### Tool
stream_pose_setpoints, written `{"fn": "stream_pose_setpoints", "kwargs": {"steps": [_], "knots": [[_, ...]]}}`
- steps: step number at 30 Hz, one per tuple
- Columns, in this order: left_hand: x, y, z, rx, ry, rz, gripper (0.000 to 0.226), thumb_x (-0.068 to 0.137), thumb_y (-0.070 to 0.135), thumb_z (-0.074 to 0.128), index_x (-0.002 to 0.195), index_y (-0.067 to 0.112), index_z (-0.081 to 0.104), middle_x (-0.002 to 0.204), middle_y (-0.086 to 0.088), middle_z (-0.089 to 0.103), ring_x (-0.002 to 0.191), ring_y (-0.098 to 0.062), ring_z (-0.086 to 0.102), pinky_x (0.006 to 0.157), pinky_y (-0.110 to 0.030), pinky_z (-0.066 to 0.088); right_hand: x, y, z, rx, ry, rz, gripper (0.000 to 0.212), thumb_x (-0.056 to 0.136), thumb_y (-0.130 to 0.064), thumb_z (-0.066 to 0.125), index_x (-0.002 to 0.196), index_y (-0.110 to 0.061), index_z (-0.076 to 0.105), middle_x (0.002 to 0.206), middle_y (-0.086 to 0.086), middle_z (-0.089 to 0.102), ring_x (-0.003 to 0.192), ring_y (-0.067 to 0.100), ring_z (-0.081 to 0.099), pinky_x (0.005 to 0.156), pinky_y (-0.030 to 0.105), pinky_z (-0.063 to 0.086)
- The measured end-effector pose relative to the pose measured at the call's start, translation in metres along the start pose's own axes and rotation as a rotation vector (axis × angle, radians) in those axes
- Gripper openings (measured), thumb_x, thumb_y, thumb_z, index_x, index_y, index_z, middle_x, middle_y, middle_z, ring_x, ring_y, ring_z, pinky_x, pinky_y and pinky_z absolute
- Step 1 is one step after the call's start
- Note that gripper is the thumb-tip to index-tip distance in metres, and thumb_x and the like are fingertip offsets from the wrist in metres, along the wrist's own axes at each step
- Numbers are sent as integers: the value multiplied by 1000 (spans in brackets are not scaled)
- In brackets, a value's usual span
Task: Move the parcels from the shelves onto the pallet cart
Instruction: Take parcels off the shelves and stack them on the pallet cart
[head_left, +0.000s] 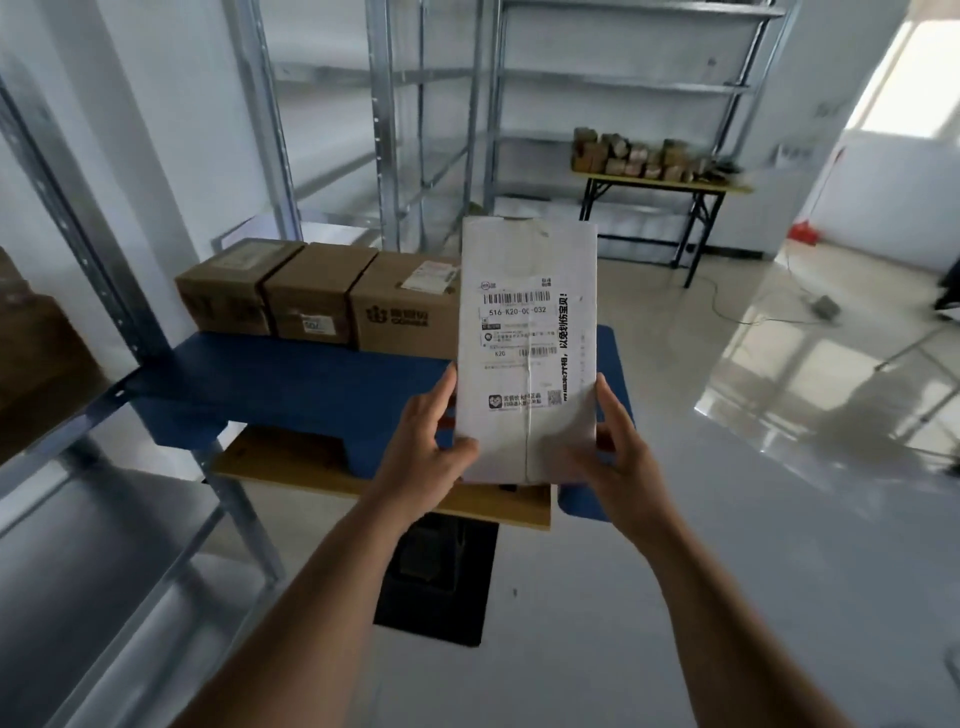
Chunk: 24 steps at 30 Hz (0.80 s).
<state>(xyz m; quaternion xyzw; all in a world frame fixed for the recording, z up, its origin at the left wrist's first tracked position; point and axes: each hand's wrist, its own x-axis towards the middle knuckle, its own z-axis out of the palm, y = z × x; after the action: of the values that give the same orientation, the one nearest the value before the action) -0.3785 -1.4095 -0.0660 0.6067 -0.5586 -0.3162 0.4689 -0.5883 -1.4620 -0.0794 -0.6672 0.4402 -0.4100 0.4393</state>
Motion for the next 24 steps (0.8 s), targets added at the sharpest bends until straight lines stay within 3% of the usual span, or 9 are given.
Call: {"fn": "stream_pose_setpoints", "kwargs": {"steps": [3, 7, 11, 14, 20, 24], "knots": [[37, 4, 5, 21, -74, 17, 81, 87, 23, 60, 144, 48, 8, 109, 19, 32, 98, 7, 40, 53, -11, 48, 23, 0, -9, -72, 66, -4, 82, 90, -5, 59, 144, -45, 12, 115, -4, 50, 92, 13, 59, 67, 18, 56], [80, 10, 22, 51, -169, 39, 79, 87, 28, 59, 143, 49, 8, 118, 14, 35, 96, 8, 39, 51, -6, 44, 45, 4, -29, -98, 154, 33, 76, 91, -5, 57, 148, -34, 16, 108, 1, 56, 87, 10, 58, 56, 9, 49], [114, 15, 51, 12, -261, 33, 78, 85, 30, 60, 143, 48, 12, 126, 14, 36, 103, 0, 42, 56, -10, 46, 62, 18, -59, -121, 218, 81, 72, 91, -2, 56, 148, -30, 22, 77, 2, 55, 63, 3, 57, 51, 11, 47], [136, 15, 77, 10, -302, 13, 76, 86, 30, 59, 145, 45, 13, 135, 13, 38, 113, -3, 42, 69, -12, 41, 79, 35, -83, -167, 231, 102, 71, 90, 0, 54, 149, -27, 25, 64, 2, 50, 50, -1, 49, 47, 10, 40], [179, 12, 118, 75, -293, -65, 72, 87, 33, 56, 147, 38, 17, 145, 10, 34, 115, 1, 32, 90, -23, 28, 129, 70, -122, -188, 141, 159, 64, 90, 0, 52, 146, -23, 33, 56, -1, 49, 43, 3, 45, 43, 15, 38], [201, 8, 144, 113, -265, -142, 70, 88, 35, 54, 147, 36, 16, 149, 8, 29, 116, 2, 27, 93, -25, 26, 167, 95, -144, -174, 59, 190, 62, 89, -3, 52, 145, -24, 34, 47, -9, 50, 41, 2, 46, 45, 21, 43]]}}
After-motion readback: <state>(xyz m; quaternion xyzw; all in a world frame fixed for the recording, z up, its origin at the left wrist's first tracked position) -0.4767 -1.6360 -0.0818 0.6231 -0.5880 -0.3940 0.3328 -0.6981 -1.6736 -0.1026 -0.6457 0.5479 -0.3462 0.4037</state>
